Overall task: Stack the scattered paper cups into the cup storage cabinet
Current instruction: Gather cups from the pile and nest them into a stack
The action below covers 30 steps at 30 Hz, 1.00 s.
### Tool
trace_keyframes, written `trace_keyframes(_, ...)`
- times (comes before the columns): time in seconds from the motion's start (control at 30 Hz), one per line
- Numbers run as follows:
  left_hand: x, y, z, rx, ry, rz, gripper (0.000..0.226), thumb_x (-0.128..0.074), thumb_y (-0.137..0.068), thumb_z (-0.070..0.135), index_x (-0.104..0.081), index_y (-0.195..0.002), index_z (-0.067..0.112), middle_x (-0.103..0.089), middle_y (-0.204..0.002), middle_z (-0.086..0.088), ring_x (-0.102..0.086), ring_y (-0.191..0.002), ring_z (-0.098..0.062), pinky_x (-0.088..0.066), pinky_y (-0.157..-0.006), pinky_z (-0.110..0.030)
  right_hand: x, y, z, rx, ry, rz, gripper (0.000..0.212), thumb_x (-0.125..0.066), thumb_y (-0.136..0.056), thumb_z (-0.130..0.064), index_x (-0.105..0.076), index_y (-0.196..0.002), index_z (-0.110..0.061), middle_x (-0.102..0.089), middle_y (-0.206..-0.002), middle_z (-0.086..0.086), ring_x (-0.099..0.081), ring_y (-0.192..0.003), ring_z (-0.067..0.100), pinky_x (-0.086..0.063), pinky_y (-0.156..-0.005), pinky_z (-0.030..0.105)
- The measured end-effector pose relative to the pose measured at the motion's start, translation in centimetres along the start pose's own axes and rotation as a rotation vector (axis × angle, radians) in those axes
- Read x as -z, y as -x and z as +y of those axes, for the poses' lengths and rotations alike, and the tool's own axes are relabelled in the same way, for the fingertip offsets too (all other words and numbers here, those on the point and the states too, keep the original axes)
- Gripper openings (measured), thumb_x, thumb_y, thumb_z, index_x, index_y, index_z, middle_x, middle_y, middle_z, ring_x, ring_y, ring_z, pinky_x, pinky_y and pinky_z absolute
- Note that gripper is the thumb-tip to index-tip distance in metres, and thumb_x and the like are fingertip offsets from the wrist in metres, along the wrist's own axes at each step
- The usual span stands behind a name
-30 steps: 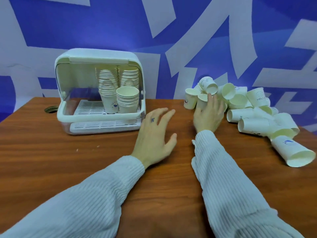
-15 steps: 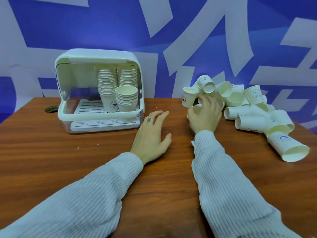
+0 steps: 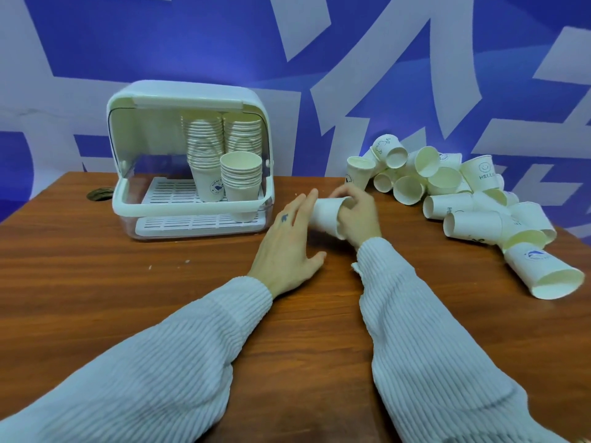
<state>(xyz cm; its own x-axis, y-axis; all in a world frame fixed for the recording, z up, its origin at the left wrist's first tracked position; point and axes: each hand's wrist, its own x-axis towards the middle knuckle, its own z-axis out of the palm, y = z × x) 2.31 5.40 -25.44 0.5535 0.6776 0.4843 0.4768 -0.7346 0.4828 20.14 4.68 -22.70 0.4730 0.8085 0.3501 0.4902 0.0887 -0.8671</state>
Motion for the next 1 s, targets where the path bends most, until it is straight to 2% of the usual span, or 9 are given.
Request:
trace_keyframes(0.07, -0.1, -0.3, -0.4, 0.011, -0.015, 0.023, 0.111, -0.08, -0.081, 0.031, -0.007, -0.164, 0.027, -0.03, -0.164, -0.007, -0.027, -0.152, -0.022, -0.029, -0.123, -0.043, -1.7, 0.7, -0.9, 0.074, 0.007, -0.222, 0.023, -0.055, -0.084, -0.007, -0.069, -0.084, -0.025, -0.072, -0.087, -0.007, -0.066, -0.089, 0.017, -0.057, -0.085, 0.051)
trace_keyframes(0.13, -0.1, -0.6, -0.9, 0.044, -0.072, 0.067, 0.101, -0.079, -0.078, 0.029, -0.021, -0.161, 0.022, -0.04, -0.155, -0.007, -0.039, -0.143, -0.025, -0.037, -0.117, -0.047, -2.6, 0.9, -1.2, 0.062, -0.077, -0.45, 0.014, -0.057, -0.096, -0.017, -0.071, -0.092, -0.018, -0.072, -0.091, -0.003, -0.066, -0.088, 0.016, -0.055, -0.086, 0.039)
trace_keyframes(0.2, -0.1, -0.7, -1.4, 0.098, -0.062, 0.12, 0.088, -0.078, -0.079, 0.033, -0.033, -0.154, 0.021, -0.048, -0.146, -0.005, -0.047, -0.134, -0.025, -0.042, -0.11, -0.046, -2.5, 0.6, -1.0, -0.107, -0.255, -0.526, 0.032, -0.054, -0.1, -0.035, -0.07, -0.099, -0.007, -0.066, -0.093, 0.006, -0.06, -0.088, 0.02, -0.047, -0.085, 0.036)
trace_keyframes(0.3, -0.3, -0.6, -1.9, 0.139, 0.004, 0.154, 0.078, -0.076, -0.082, 0.037, -0.038, -0.149, 0.025, -0.05, -0.139, -0.002, -0.05, -0.128, -0.025, -0.048, -0.101, -0.044, -1.6, -0.7, 0.5, -0.182, -0.392, -0.21, 0.041, -0.047, -0.095, -0.045, -0.074, -0.104, -0.014, -0.073, -0.098, 0.004, -0.063, -0.082, 0.02, -0.05, -0.079, 0.037)
trace_keyframes(0.43, -0.7, -1.0, -2.1, 0.117, -0.012, 0.135, 0.08, -0.076, -0.081, 0.042, -0.037, -0.149, 0.027, -0.05, -0.141, 0.0, -0.049, -0.129, -0.023, -0.048, -0.102, -0.045, -0.6, -3.3, 2.5, -0.02, 0.318, 0.278, 0.038, -0.054, -0.092, -0.029, -0.064, -0.129, -0.031, -0.066, -0.128, -0.008, -0.062, -0.114, 0.016, -0.053, -0.096, 0.041)
trace_keyframes(0.57, -0.7, -0.8, -1.9, 0.127, 0.001, 0.115, 0.081, -0.076, -0.081, 0.044, -0.036, -0.15, 0.028, -0.05, -0.14, 0.003, -0.047, -0.13, -0.018, -0.048, -0.103, -0.043, -1.0, -5.7, 3.5, 0.08, 0.542, 0.252, 0.06, -0.054, -0.096, -0.014, -0.041, -0.153, -0.027, -0.033, -0.165, -0.005, -0.05, -0.136, 0.023, -0.049, -0.102, 0.042)
trace_keyframes(0.67, -0.5, -0.5, -1.8, 0.121, -0.01, 0.117, 0.082, -0.077, -0.081, 0.042, -0.036, -0.15, 0.028, -0.05, -0.139, 0.003, -0.047, -0.129, -0.018, -0.046, -0.104, -0.041, -1.2, -7.4, 4.5, 0.117, 0.643, 0.227, 0.063, -0.053, -0.099, -0.01, -0.034, -0.156, -0.029, -0.025, -0.168, -0.001, -0.05, -0.134, 0.028, -0.052, -0.096, 0.043)
trace_keyframes(0.83, -0.3, -0.7, -1.6, 0.129, 0.003, 0.106, 0.082, -0.077, -0.082, 0.045, -0.036, -0.151, 0.028, -0.05, -0.139, 0.002, -0.048, -0.128, -0.018, -0.047, -0.103, -0.042, -1.5, -8.6, 5.1, 0.116, 0.662, 0.325, 0.045, -0.058, -0.098, -0.017, -0.051, -0.142, -0.022, -0.05, -0.139, 0.009, -0.054, -0.122, 0.031, -0.053, -0.092, 0.047)
trace_keyframes(1.0, 0.6, -0.1, -0.7, 0.147, 0.081, 0.128, 0.085, -0.078, -0.085, 0.045, -0.033, -0.154, 0.025, -0.046, -0.151, 0.003, -0.043, -0.138, -0.017, -0.042, -0.111, -0.039, -0.9, -6.0, 4.1, 0.127, 0.501, 0.357, 0.025, -0.055, -0.092, -0.021, -0.071, -0.111, -0.015, -0.057, -0.114, 0.007, -0.059, -0.102, 0.027, -0.049, -0.083, 0.038)
